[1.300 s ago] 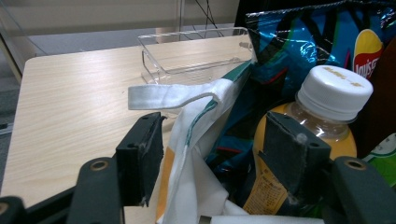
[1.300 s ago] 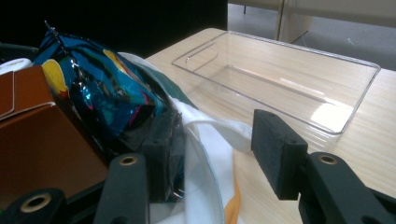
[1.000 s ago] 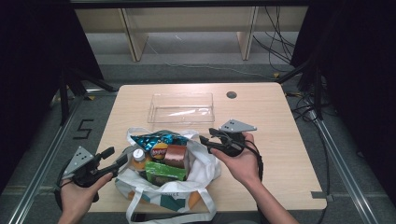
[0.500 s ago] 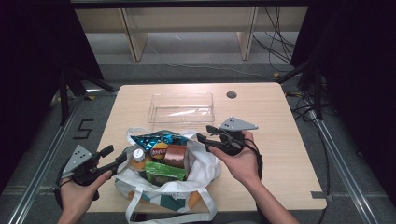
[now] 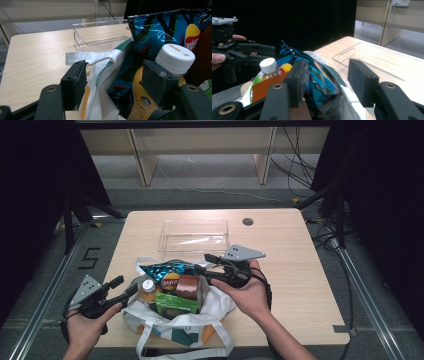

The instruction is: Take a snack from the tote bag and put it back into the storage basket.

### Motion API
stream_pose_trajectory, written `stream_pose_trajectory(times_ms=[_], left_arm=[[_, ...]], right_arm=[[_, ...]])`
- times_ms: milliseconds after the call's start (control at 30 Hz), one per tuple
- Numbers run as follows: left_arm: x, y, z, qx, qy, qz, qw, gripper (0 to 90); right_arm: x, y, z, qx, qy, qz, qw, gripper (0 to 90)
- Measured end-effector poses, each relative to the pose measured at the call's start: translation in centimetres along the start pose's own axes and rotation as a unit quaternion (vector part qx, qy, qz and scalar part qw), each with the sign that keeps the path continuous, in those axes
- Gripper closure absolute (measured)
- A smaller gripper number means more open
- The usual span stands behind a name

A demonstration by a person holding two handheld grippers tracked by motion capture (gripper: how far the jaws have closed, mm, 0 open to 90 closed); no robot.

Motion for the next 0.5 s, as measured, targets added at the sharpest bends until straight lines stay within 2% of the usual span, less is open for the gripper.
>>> stream_pose_trajectory(times_ms=[33,100,167,233,267,300,367,400,433,467,500], left_arm=[[0.0,0.0,0.0,0.0,0.0,0.0,1.0,35.9],[0.0,-0.1,-0.1,-0.004,0.0,-0.007,1.0,35.9],[0.1,0.0,0.0,0.002,0.0,-0.001,1.0,35.9],[0.1,0.0,0.0,0.003,0.001,-0.004,1.0,35.9],[0.1,0.1,0.0,0.006,0.001,-0.004,1.0,35.8],[0.2,0.1,0.0,0.001,0.002,-0.009,1.0,35.8],[0.2,0.1,0.0,-0.001,0.003,-0.012,0.9999,35.7],[0.2,0.1,0.1,0.0,0.004,-0.014,0.9999,35.7],[0.2,0.1,0.1,0.0,0.004,-0.014,0.9999,35.7],[0.2,0.1,0.1,0.0,0.004,-0.013,0.9999,35.7],[0.2,0.1,0.1,0.0,0.004,-0.013,0.9999,35.8]], right_arm=[[-0.1,0.1,-0.1,-0.001,0.007,-0.003,1.0,49.7],[-0.1,0.6,-0.2,-0.006,-0.001,-0.014,0.9999,49.8],[0.0,1.1,-0.2,-0.014,-0.006,-0.015,0.9998,50.0],[0.3,1.3,-0.3,-0.009,0.003,-0.032,0.9994,50.6],[0.4,1.6,-0.1,-0.011,-0.009,-0.03,0.9994,50.9],[0.6,1.7,-0.1,-0.009,0.003,-0.038,0.9992,51.0],[0.9,2.1,0.3,-0.01,-0.004,-0.042,0.9991,51.5],[1.0,2.3,0.2,-0.013,0.007,-0.042,0.999,52.6],[1.0,2.3,0.2,-0.013,0.007,-0.042,0.999,52.6],[1.2,2.7,0.4,-0.013,-0.006,-0.051,0.9986,55.2],[1.2,2.7,0.4,-0.013,-0.006,-0.051,0.9986,55.2]])
Point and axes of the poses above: each handheld gripper's, and its own axes: y roughly forward along the jaws, x roughly out of its underside, z roughly to its right, the point moved 4 cm from there along y, roughly forward along the jaws, and after that the axes turned 13 degrees about -y, right-handed, at the moved point
